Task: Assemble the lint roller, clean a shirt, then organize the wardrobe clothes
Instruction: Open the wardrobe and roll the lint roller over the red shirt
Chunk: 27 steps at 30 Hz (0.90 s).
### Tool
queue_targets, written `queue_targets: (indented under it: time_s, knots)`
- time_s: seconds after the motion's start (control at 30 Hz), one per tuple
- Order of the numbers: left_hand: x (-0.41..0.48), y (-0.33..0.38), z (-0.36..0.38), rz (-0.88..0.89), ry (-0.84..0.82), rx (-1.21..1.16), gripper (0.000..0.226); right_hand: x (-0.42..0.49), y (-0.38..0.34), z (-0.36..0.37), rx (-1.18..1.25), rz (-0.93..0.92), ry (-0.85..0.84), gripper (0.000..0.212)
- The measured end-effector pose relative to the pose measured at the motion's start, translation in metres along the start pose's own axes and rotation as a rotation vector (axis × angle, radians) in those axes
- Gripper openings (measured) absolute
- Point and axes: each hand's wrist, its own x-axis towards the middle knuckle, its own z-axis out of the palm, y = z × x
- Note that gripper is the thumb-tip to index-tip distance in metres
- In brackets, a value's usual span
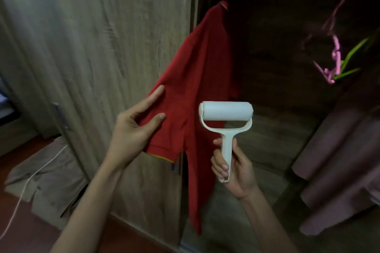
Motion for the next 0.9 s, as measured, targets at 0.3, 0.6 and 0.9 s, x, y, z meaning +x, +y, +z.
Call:
queue_targets:
  time_s: [0.3, 0.6, 0.9]
  knots:
    - [0.028, 0.023, -0.049, -0.138, -0.050, -0.124, 0.052, 0.078, -0.003, 0.040, -0.097, 0.086, -0.133, 0.048]
    - [0.033, 0.019, -0.055, -0.163, -0.077, -0.185, 0.053, 0.073, 0.025, 0.017, -0.202, 0.149, -0.071, 0.058]
    - [0.041, 0.018, -0.063, -0.184, -0.129, -0.220, 0.054, 0.088, 0.014, 0.036, -0.209, 0.074, -0.086, 0.053]
